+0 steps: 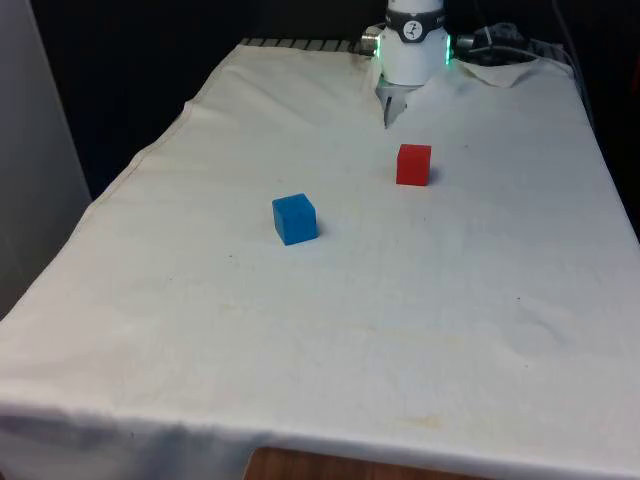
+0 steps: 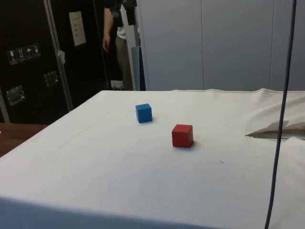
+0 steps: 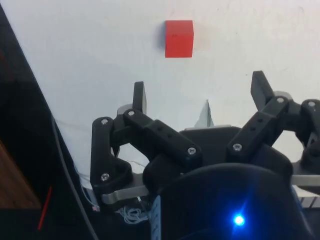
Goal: Stack the two cubes.
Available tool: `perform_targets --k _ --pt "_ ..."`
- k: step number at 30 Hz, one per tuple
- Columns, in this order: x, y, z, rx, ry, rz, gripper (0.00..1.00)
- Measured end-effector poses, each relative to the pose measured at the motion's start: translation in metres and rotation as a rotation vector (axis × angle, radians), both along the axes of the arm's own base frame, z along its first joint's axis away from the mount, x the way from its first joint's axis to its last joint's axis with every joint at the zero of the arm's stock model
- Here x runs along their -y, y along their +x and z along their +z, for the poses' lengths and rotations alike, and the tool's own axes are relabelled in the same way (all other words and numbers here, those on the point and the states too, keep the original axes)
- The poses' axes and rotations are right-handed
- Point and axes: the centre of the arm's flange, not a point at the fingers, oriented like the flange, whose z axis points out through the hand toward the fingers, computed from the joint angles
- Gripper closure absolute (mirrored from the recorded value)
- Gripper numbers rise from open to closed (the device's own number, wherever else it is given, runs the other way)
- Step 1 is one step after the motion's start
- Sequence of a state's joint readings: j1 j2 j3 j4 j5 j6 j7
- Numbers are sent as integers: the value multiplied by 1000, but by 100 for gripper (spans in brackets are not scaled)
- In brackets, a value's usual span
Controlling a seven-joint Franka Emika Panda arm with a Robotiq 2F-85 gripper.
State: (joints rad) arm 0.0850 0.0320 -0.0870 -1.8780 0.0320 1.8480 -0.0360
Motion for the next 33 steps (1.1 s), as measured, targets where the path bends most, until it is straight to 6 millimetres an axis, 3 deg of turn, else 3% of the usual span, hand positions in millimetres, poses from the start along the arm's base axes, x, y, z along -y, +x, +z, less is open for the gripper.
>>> perform_targets --k 12,27,33 --pt "-12 -29 2 41 3 10 0" --pt "-40 -41 1 61 -36 22 0" --pt "-48 -55 0 63 -60 30 0"
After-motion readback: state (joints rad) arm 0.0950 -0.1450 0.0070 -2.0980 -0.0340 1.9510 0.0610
